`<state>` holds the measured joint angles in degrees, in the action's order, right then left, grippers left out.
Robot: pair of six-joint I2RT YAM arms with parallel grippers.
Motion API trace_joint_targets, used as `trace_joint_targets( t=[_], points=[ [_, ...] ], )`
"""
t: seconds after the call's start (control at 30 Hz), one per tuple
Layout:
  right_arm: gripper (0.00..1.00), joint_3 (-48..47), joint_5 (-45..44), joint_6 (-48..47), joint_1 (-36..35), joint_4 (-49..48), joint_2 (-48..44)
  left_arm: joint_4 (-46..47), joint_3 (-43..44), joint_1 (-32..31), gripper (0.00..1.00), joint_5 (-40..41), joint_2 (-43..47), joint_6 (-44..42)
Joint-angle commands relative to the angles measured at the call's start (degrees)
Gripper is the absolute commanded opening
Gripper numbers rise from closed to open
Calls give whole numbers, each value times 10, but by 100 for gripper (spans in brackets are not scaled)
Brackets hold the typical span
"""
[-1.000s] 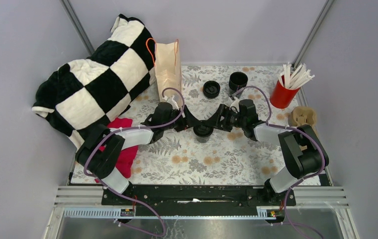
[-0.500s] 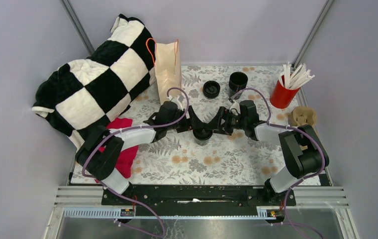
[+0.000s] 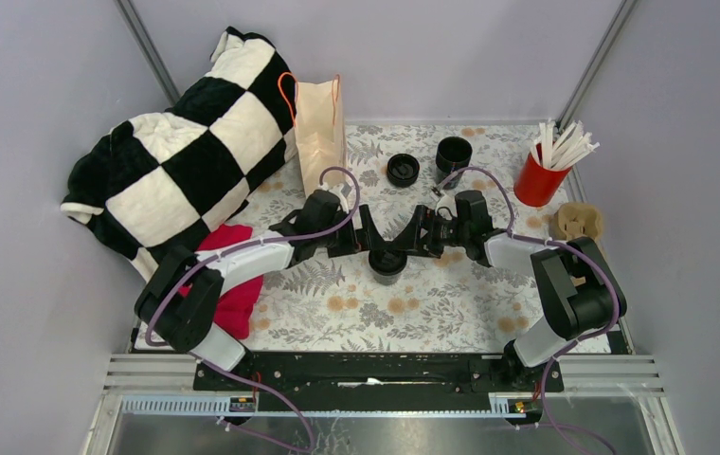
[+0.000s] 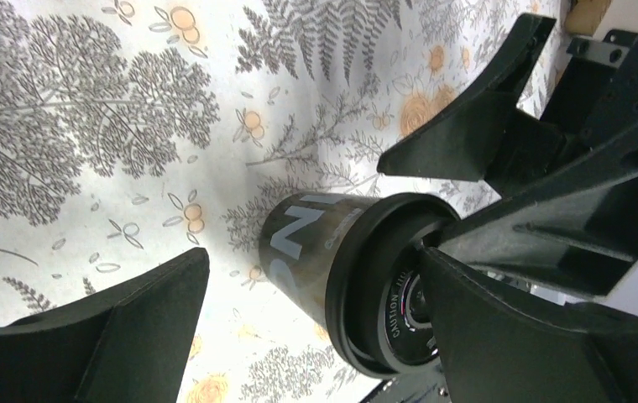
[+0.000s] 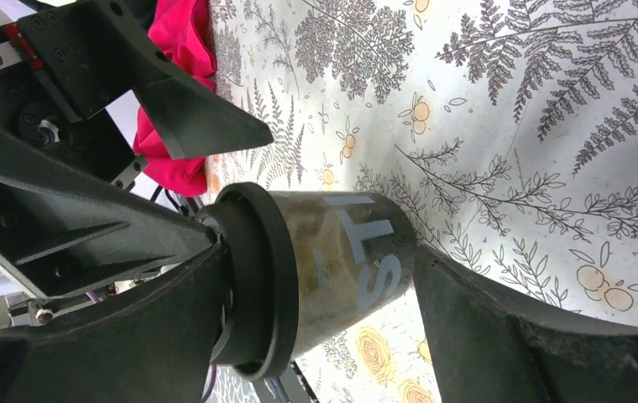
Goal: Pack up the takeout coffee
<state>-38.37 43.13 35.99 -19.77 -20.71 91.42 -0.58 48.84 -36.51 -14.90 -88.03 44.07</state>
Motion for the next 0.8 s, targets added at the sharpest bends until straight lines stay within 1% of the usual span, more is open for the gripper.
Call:
trace_joint_targets(
  t=[0.0, 0.23, 0.4, 0.47, 0.53, 0.7, 0.77],
  points=[
    [86, -12, -33, -42, -2, 58, -2, -29, 14, -7, 99, -35, 40, -11],
    [86, -12, -29, -42, -4, 59, -7, 4, -3, -2, 99, -83, 74, 12],
    [86, -12, -29, -41, -6, 63, -21, 61, -35, 0, 99, -125, 71, 36],
    [87, -14, -29, -41, -6, 66, -22, 100, -61, 5, 99, -149, 63, 53],
    [87, -15, -30, -43, -6, 67, -21, 113, -72, 7, 96, -161, 53, 63],
    [87, -14, -28, -42, -7, 66, -23, 103, -79, 9, 87, -138, 47, 60],
    [87, -14, -27, -41, -8, 65, -22, 103, -83, 8, 86, -133, 37, 55]
  ],
)
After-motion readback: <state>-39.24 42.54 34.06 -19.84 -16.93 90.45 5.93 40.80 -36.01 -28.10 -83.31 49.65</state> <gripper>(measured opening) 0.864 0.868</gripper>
